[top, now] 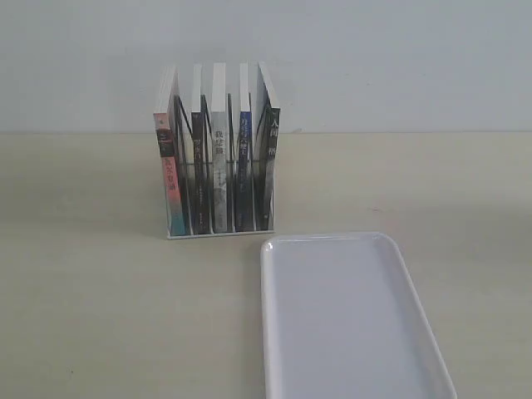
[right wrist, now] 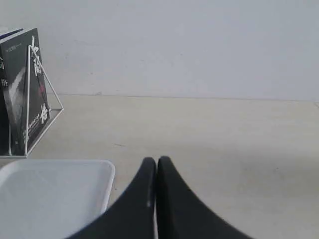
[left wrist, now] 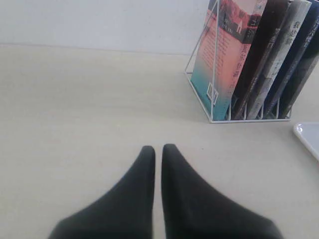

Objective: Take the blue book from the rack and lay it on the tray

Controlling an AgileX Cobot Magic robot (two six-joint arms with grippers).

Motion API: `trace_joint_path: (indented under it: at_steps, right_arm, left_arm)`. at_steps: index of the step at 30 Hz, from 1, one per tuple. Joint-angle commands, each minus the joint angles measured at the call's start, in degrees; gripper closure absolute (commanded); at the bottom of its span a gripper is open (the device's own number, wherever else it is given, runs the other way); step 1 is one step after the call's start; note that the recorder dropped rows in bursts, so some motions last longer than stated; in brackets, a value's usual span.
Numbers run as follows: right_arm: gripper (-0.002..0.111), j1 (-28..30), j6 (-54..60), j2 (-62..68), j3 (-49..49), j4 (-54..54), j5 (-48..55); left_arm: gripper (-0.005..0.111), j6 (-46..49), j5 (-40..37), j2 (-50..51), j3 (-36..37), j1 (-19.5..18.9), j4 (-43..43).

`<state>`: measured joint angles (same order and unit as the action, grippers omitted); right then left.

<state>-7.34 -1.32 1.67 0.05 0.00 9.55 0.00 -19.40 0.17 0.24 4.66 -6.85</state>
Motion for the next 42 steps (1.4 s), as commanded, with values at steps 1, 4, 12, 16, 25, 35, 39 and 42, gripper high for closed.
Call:
trace_joint_path:
  at_steps: [1,4,12,16,25,35,39,42]
  right_arm:
    - [0.108,0.4,0.4,-0.3,0.0,-0.5,-5.7]
    - [0.108,0.4,-0.3,-0.3,0.0,0.0,-18.4]
    - [0.108,0.4,-8.8,-0.3,-5.7,0.9,-49.3]
    - [0.108,0.4,-1.7,4.0,-20.8,0.8,-31.4]
    - [0.108,0.4,1.8,27.6,-45.8,0.6,28.9]
    - [0.108,0.3,21.1,52.6,-46.5,28.2,32.3]
    - [0.108,-5.9,22.8,65.5,-49.8,29.9,30.5]
    - [0.108,-13.8,21.2,71.9,-56.4,28.7,25.6]
  left_arm:
    - [0.103,-0.4,0.3,-0.2,-0.2,-0.1,0.3]
    - [0.103,-0.4,0.3,-0.2,-0.2,-0.1,0.3]
    - [0.103,-0.4,0.3,-0.2,-0.2,-0.1,0.3]
    - [0.103,-0.4,0.3,-0.2,-0.2,-0.1,0.3]
    - [0.103,-0.4,0.3,-0.2,-0.2,-0.1,0.3]
    - [0.103,-0.4,0.3,-0.2,-0.2,-0.1,0.3]
    - [0.103,-0.4,0.3,-0.2,-0.2,-0.1,0.3]
    - [0.103,-0.4,0.3,-0.2,-0.2,-0.1,0.3]
